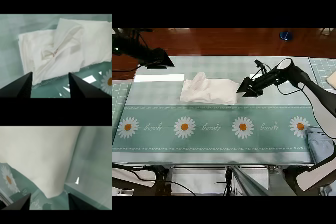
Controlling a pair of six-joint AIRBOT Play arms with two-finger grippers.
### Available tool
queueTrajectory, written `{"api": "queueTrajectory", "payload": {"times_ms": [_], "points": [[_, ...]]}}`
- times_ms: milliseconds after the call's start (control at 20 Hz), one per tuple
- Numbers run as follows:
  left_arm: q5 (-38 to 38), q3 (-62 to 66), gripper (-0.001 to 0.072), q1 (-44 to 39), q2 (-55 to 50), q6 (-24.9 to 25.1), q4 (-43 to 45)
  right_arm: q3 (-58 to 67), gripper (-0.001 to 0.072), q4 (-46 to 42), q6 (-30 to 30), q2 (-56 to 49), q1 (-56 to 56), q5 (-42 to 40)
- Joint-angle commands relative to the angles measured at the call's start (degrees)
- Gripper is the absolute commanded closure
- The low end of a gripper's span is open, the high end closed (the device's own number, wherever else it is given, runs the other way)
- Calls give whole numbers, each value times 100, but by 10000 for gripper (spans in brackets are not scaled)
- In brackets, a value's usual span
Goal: Fold the shirts.
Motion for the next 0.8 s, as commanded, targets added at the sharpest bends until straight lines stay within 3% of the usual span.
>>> {"api": "queueTrajectory", "payload": {"times_ms": [0, 250, 450, 500, 550, 650, 750], "points": [[-42, 13, 156, 20, 127, 24, -4, -330, 161, 24, 96, -26, 140, -337], [-105, 13, 157, 20, 234, 42, -7, -409, 124, 820, 116, -87, 262, -1244], [-105, 13, 157, 20, 308, 44, -9, -409, 127, 949, 223, -319, 662, -1478], [-103, 13, 157, 20, 323, 59, -9, -409, 163, 997, 267, -369, 767, -1580], [-105, 13, 157, 20, 337, 59, -9, -409, 296, 1056, 304, -402, 859, -1731], [-103, 13, 157, 20, 363, 61, -7, -385, 689, 1244, 273, -407, 922, -1926], [-105, 13, 157, 20, 378, 61, -9, -229, 694, 1593, -81, -361, 868, -1827]]}}
